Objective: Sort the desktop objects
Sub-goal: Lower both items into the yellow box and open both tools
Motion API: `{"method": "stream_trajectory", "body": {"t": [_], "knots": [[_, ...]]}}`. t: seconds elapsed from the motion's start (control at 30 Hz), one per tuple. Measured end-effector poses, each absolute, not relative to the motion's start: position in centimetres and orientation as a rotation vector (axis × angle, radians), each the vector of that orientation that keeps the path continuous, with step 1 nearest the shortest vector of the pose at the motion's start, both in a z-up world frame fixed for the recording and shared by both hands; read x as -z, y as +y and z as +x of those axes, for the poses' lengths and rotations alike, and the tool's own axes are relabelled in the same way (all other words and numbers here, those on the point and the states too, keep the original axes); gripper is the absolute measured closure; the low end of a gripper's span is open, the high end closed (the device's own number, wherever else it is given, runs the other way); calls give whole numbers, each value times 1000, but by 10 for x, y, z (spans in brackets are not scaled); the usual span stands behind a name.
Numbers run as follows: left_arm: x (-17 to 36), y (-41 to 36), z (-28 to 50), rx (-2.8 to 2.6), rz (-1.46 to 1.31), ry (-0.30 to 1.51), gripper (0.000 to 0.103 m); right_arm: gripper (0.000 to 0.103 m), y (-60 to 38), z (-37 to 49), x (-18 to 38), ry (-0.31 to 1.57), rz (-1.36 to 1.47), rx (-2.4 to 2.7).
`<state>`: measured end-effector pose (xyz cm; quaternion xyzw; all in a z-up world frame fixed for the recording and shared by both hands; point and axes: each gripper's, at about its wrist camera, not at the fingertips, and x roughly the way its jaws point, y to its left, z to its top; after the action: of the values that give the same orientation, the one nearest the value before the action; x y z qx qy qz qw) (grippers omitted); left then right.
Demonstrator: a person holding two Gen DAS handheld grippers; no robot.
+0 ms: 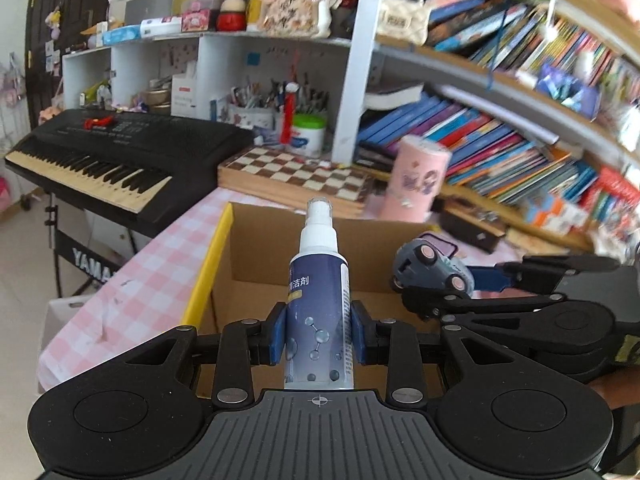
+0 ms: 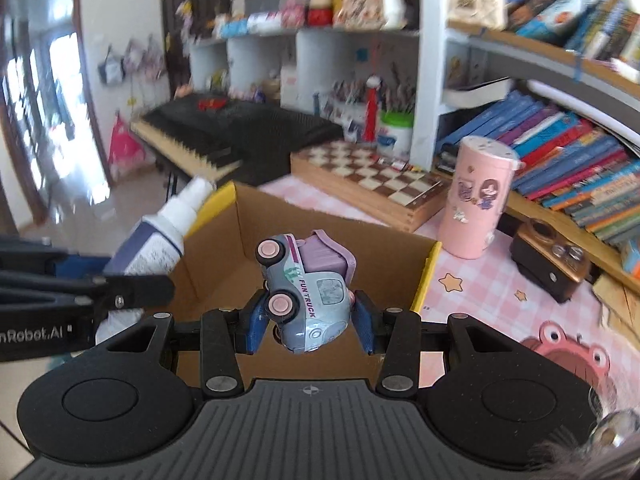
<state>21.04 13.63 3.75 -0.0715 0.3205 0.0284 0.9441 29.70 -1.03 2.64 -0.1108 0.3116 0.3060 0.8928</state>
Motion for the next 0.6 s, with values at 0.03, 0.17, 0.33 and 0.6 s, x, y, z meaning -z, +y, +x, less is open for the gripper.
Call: {"method": "stream_trajectory", "body": {"t": [0.03,0.17,0.33,0.6], "knots": [[-34,136,218,-65,-131,668,72,61,-6,304,-22,665,-265,-650],[-15,133,242,-83,-71,735,72,61,12,326,-4,707,-383,-686],[10,130,260,-108,-24,825,72,61,28,337,15,743,-502,-735],[30,133,268,-124,3,908,72,61,46,345,32,880,-643,-797]]}}
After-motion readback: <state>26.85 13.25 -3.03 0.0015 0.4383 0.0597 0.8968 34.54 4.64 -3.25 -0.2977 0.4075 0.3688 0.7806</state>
